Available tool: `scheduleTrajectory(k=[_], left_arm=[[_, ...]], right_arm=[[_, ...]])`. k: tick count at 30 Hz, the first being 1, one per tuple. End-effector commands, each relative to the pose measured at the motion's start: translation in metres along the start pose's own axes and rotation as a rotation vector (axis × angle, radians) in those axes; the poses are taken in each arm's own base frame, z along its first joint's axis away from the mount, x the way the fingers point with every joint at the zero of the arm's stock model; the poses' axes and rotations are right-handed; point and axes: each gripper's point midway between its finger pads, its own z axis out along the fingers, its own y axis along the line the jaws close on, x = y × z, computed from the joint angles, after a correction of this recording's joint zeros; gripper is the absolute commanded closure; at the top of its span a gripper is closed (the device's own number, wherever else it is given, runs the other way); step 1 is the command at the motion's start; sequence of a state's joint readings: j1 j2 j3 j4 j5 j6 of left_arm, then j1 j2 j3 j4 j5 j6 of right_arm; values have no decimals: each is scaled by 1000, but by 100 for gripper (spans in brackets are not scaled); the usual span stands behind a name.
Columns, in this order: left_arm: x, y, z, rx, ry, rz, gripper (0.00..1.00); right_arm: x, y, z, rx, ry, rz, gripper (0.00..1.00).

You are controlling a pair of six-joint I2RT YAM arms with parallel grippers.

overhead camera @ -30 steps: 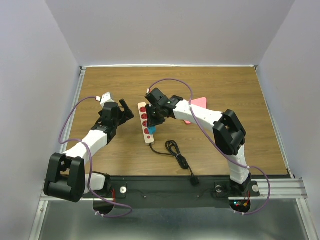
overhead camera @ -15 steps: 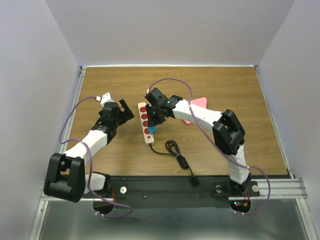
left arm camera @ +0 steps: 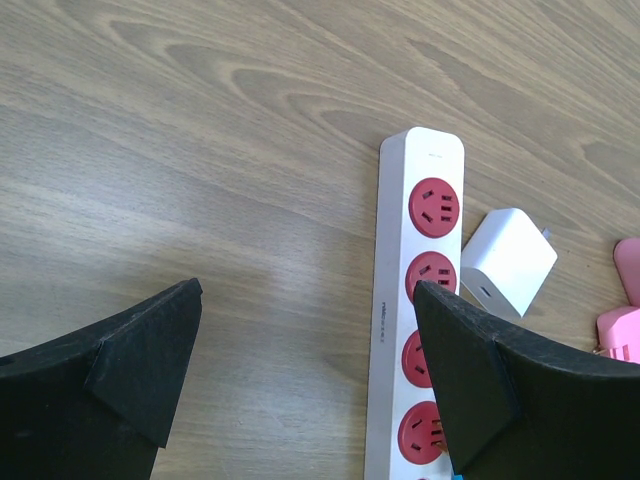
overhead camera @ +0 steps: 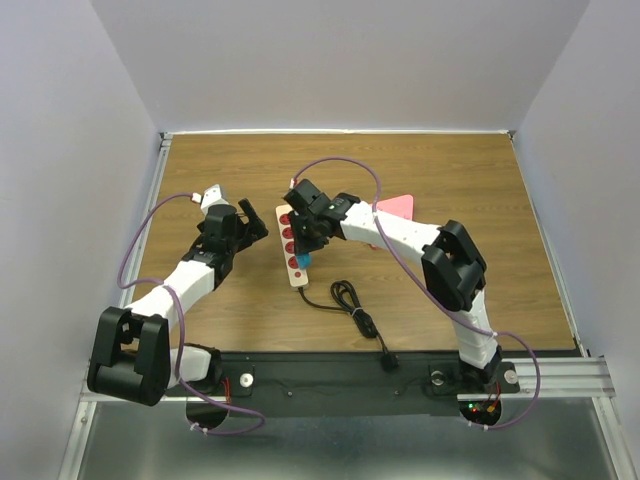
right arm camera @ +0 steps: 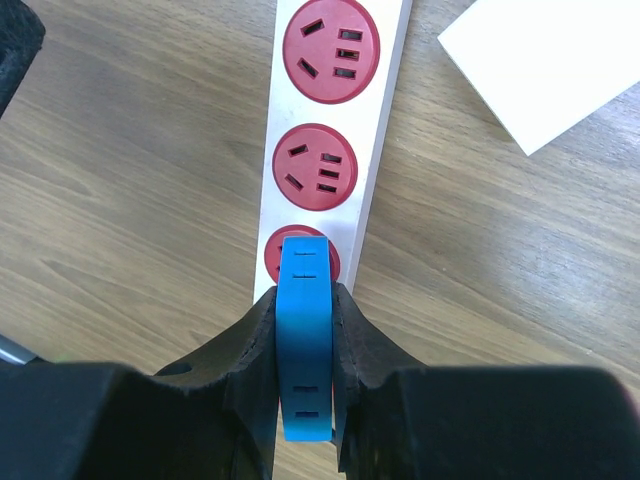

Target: Insert the plug

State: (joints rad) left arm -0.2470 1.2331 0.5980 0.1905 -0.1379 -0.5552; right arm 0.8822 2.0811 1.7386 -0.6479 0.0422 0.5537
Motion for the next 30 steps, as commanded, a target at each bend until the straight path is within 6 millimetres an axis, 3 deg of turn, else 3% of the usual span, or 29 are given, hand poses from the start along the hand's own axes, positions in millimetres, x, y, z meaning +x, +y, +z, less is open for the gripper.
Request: scheduleTrajectory(k=[1, 9, 20, 30], left_arm=[[-10, -5, -5, 29, -40, -7, 1], [-10, -6, -6, 31, -41, -9, 1], [-9, -6, -6, 37, -38, -9, 1], [-10, -7, -7, 38, -39, -7, 1]], right_arm=[[-2, 8, 8, 24, -19, -16, 99], [9, 11, 18, 35, 6, -27, 99], [29, -12, 21, 133, 45, -72, 99], [42, -14, 31, 146, 82, -109, 100]])
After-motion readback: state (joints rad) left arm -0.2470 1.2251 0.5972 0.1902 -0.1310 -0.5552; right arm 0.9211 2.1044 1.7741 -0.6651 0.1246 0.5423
